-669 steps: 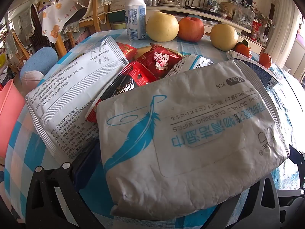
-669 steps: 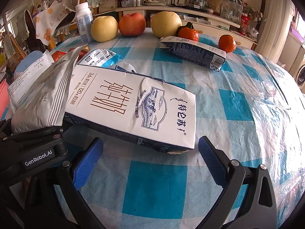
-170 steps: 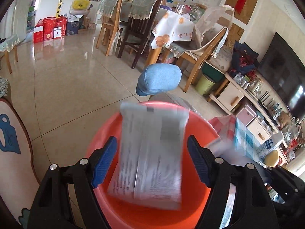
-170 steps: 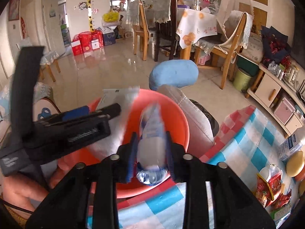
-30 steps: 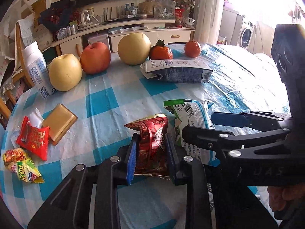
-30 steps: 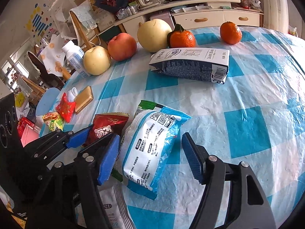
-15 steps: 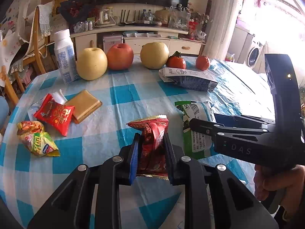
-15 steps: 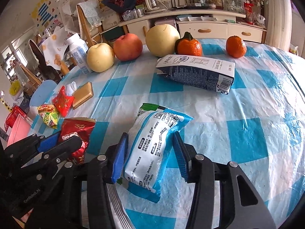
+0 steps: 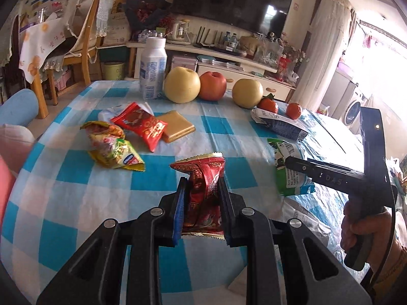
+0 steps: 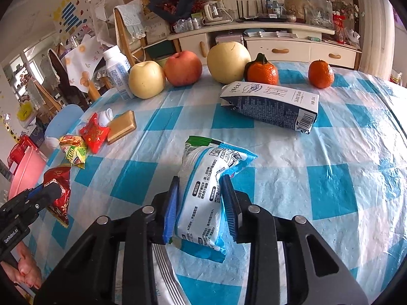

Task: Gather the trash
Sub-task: 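Grasp the white-and-blue wipes pack with the right tool while the left tool holds the red wrapper, then carry both items over the pink bucket and open both tools to drop them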

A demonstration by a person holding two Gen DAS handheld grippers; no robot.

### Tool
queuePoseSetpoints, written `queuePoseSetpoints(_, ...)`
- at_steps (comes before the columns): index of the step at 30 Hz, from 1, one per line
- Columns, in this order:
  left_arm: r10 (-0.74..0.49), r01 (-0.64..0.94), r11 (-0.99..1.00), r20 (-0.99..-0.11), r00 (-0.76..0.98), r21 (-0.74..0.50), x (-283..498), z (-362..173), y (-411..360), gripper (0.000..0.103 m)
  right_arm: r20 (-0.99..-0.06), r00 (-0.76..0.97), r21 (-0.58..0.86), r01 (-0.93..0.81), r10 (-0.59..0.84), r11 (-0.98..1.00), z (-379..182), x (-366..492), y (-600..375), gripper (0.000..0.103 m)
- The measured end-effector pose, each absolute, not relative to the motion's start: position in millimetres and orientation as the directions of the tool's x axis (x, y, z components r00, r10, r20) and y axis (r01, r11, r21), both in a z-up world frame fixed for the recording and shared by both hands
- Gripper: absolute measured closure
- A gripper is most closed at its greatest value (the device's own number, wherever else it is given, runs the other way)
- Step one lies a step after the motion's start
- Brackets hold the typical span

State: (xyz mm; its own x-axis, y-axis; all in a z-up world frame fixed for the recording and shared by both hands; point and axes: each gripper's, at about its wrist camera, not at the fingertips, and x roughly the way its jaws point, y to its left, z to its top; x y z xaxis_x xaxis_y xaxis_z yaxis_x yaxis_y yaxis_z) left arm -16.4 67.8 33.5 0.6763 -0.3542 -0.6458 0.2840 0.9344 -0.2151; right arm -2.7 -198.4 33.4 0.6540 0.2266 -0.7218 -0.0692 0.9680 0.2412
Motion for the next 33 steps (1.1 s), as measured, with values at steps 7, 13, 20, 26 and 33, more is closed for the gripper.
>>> queuePoseSetpoints(7,-0.35,0.258,0.937,-0.633,0.691,-0.237,-17,34,90,0.078,-0.698,0.677,0.245,-0.079,0.233,0.966,42,-11,-198,0.069)
queuePoseSetpoints(13,-0.347,0.257,0.938,-0.619,0.705,-0.233,-19,40,100,0.078,-0.691,0.683,0.25,-0.08,0.236,0.965,48,-18,-198,0.069)
queuePoseSetpoints(20,-0.311,0.225,0.95,-0.601,0.736,-0.217,-19,53,124,0.078,-0.692,0.681,0.256,-0.081,0.241,0.963,53,-27,-190,0.069)
queuePoseSetpoints(26,-0.26,0.174,0.964,-0.583,0.77,-0.2,-19,63,152,0.078,-0.675,0.706,0.218,-0.088,0.216,0.972,63,-35,-171,0.068)
queuePoseSetpoints(33,-0.2,0.099,0.974,-0.567,0.799,-0.204,-21,73,191,0.078,-0.649,0.72,0.192,-0.158,0.246,0.969,79,-42,-134,0.068)
